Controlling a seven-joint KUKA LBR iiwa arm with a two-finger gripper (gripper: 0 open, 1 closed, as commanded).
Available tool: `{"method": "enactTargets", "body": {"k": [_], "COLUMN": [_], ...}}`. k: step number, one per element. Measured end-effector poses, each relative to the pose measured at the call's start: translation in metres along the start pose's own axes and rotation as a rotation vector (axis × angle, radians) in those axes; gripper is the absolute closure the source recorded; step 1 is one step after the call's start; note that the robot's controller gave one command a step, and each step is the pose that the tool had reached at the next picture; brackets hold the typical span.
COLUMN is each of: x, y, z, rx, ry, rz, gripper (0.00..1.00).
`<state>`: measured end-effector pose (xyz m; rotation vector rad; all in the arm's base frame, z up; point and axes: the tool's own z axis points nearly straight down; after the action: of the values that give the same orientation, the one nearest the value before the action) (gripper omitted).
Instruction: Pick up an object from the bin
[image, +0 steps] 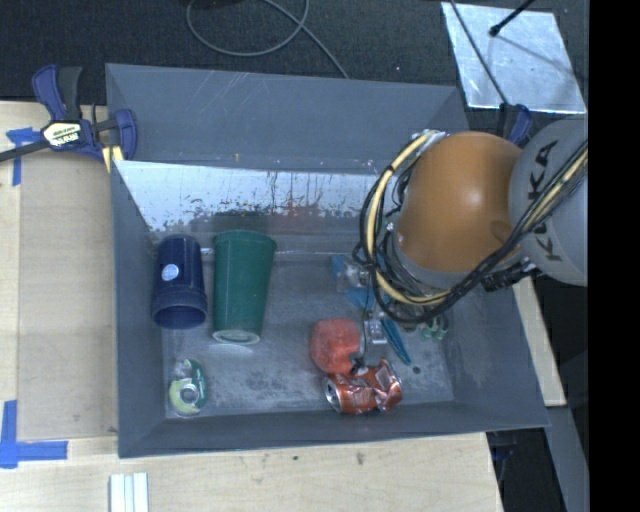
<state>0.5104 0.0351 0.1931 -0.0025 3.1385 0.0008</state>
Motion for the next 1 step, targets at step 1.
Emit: {"method": "enactTargets", "body": {"k": [1], "x": [-0.001], "y": [-0.0112], "z": [0.0161], "rx": [0.0], "ry": [-0.001], "rz": [-0.178], "gripper": [0.0]}}
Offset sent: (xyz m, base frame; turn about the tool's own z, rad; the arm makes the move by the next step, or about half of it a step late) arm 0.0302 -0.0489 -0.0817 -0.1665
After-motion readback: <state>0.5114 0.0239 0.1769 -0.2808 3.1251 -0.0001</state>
